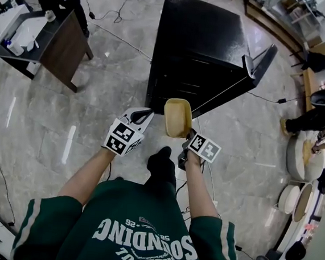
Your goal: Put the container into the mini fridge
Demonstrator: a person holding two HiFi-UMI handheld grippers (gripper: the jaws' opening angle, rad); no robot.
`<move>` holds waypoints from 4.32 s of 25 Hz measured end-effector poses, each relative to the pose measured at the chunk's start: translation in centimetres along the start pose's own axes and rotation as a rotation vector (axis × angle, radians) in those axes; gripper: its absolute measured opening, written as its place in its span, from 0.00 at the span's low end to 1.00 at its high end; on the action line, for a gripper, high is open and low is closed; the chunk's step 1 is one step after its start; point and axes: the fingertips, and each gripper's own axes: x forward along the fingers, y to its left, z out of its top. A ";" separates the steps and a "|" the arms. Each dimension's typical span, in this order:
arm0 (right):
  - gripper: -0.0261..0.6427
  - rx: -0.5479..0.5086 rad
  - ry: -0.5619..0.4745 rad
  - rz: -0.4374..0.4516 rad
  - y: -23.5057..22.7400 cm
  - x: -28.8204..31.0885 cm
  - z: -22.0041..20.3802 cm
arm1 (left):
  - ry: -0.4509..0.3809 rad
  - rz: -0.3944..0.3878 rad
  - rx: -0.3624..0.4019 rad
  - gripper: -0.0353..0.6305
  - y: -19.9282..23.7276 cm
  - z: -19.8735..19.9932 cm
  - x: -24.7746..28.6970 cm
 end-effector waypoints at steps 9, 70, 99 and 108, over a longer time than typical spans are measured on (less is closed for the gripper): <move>0.11 -0.010 0.007 0.012 -0.9 1.1 1.3 | 0.006 0.008 -0.007 0.08 -0.1 -0.1 1.7; 0.11 -0.050 -0.005 -0.077 -4.3 18.7 14.0 | 0.018 0.218 -0.113 0.08 5.4 -2.9 12.1; 0.11 -0.007 0.035 -0.057 -4.8 24.7 16.3 | 0.016 0.287 -0.190 0.08 7.4 -5.2 14.6; 0.11 0.014 0.040 -0.043 -4.6 26.0 17.5 | 0.018 0.292 -0.199 0.08 8.0 -5.5 14.9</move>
